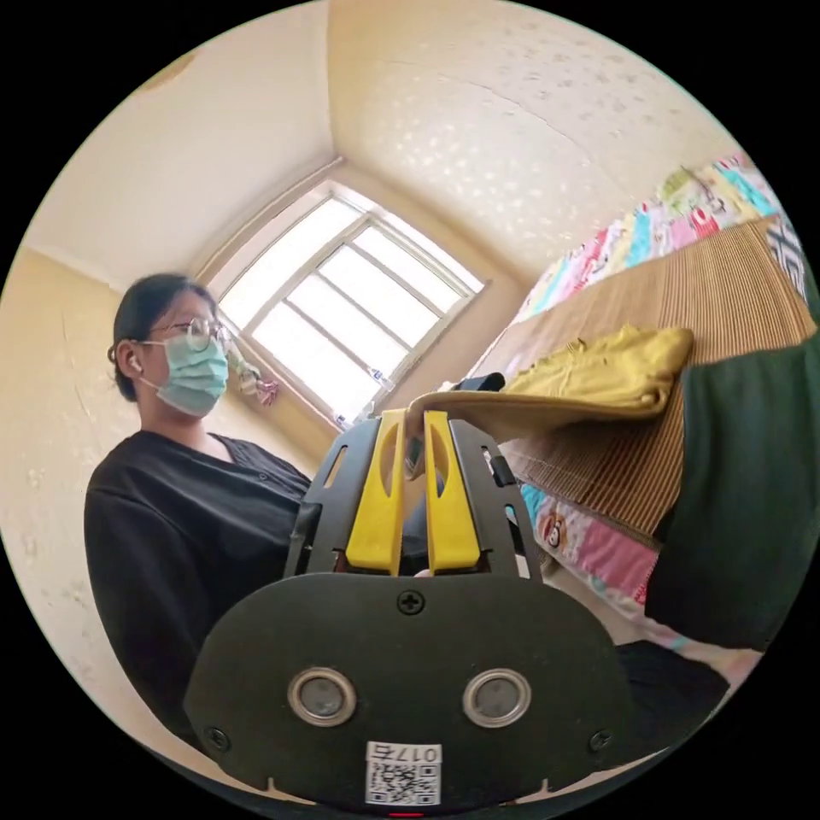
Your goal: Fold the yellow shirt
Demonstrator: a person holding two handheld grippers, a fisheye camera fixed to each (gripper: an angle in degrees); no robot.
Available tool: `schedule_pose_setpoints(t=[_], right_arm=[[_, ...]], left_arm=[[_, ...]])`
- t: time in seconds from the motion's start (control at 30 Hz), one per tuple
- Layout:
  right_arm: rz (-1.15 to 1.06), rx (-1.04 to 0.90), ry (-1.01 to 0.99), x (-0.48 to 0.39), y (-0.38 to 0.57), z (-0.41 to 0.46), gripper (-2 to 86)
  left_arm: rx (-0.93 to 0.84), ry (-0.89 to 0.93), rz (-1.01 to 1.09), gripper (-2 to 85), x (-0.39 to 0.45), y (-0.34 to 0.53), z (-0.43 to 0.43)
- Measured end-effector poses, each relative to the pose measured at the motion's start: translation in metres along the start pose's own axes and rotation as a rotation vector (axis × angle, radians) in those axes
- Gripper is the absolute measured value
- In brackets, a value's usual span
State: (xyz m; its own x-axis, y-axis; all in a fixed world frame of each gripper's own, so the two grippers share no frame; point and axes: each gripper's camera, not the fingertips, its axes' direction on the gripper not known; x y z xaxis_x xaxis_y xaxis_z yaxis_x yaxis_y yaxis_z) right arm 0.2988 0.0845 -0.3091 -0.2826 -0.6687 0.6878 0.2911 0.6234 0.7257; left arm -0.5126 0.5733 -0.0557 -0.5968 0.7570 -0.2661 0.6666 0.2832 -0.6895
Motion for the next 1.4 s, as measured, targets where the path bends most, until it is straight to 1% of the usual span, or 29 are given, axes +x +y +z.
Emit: schedule_pose_setpoints(t=[0.07, 0.17, 0.2, 0.3, 0.37, 0.4, 0.47, 0.5, 0.57, 0.6, 0.63, 0.67, 0.73, 0.8, 0.83, 0.9, 0.97, 1.0, 1.07, 1.1, 1.17, 1.2, 1.27, 1.37, 1.4], right_arm=[[-0.041, 0.022, -0.01, -0.026, -0.003, -0.007, 1.8], [-0.034, 0.08, 0.024, -0.036, -0.006, -0.017, 1.8], [-0.022, 0.087, 0.039, -0.034, -0.007, -0.017, 1.8], [0.066, 0.083, 0.162, -0.001, -0.018, -0.006, 1.9], [0.169, 0.013, 0.299, 0.047, -0.033, 0.02, 2.0], [0.189, -0.007, 0.328, 0.061, -0.038, 0.028, 2.0], [0.314, -0.064, 0.422, 0.12, -0.053, 0.063, 2.0], [0.354, -0.067, 0.433, 0.135, -0.057, 0.071, 2.0], [0.47, -0.054, 0.52, 0.19, -0.069, 0.101, 2.0], [0.488, -0.057, 0.556, 0.201, -0.072, 0.109, 2.0], [0.512, -0.058, 0.638, 0.222, -0.078, 0.125, 2.0], [0.509, -0.052, 0.715, 0.238, -0.082, 0.139, 1.9], [0.487, -0.031, 0.787, 0.251, -0.086, 0.156, 2.1], [0.436, -0.026, 0.789, 0.252, -0.088, 0.171, 2.4], [0.401, -0.033, 0.801, 0.247, -0.086, 0.18, 2.7], [0.336, -0.086, 0.84, 0.238, -0.079, 0.198, 3.3], [0.23, -0.187, 0.886, 0.231, -0.066, 0.227, 4.8], [0.204, -0.215, 0.89, 0.232, -0.062, 0.235, 5.3], [0.168, -0.309, 0.935, 0.244, -0.051, 0.266, 7.2], [0.172, -0.323, 0.943, 0.249, -0.048, 0.273, 7.7], [0.191, -0.347, 0.957, 0.27, -0.042, 0.295, 9.0], [0.195, -0.352, 0.963, 0.276, -0.041, 0.301, 9.1], [0.237, -0.38, 1.007, 0.304, -0.035, 0.32, 9.2], [0.28, -0.387, 1.068, 0.327, -0.028, 0.333, 8.4], [0.289, -0.391, 1.077, 0.33, -0.026, 0.335, 8.1]], left_arm=[[0.027, 0.097, 0.044, 4.6, 0.027, 0.0, 0.011], [0.095, 0.175, 0.026, 4.6, 0.028, -0.004, 0.019], [0.114, 0.17, 0.011, 4.6, 0.024, -0.005, 0.02], [0.18, 0.046, -0.073, 4.5, -0.012, -0.019, 0.021], [0.244, -0.049, -0.209, 4.6, -0.075, -0.032, 0.018], [0.264, -0.058, -0.243, 4.7, -0.093, -0.034, 0.016], [0.358, -0.085, -0.366, 4.7, -0.17, -0.045, 0.012], [0.382, -0.088, -0.389, 4.7, -0.188, -0.048, 0.012], [0.433, -0.097, -0.436, 4.8, -0.257, -0.068, 0.019], [0.438, -0.095, -0.439, 4.8, -0.273, -0.074, 0.023], [0.457, -0.108, -0.452, 4.9, -0.304, -0.083, 0.029], [0.498, -0.123, -0.48, 5.3, -0.333, -0.085, 0.034], [0.578, -0.111, -0.465, 6.5, -0.363, -0.084, 0.039], [0.618, -0.087, -0.412, 8.1, -0.374, -0.083, 0.049], [0.585, -0.104, -0.386, 8.9, -0.375, -0.087, 0.062], [0.47, -0.207, -0.362, 11.4, -0.375, -0.093, 0.087], [0.303, -0.472, -0.34, 13.4, -0.373, -0.098, 0.127], [0.269, -0.547, -0.329, 13.5, -0.372, -0.099, 0.138], [0.152, -0.822, -0.284, 13.7, -0.376, -0.106, 0.184], [0.124, -0.875, -0.274, 13.8, -0.38, -0.108, 0.197], [0.035, -1.014, -0.243, 14.2, -0.404, -0.119, 0.249], [0.02, -1.042, -0.234, 14.3, -0.411, -0.121, 0.262], [-0.02, -1.172, -0.221, 13.4, -0.446, -0.126, 0.304], [-0.046, -1.295, -0.252, 11.1, -0.489, -0.121, 0.336], [-0.046, -1.302, -0.256, 10.6, -0.495, -0.118, 0.34]])
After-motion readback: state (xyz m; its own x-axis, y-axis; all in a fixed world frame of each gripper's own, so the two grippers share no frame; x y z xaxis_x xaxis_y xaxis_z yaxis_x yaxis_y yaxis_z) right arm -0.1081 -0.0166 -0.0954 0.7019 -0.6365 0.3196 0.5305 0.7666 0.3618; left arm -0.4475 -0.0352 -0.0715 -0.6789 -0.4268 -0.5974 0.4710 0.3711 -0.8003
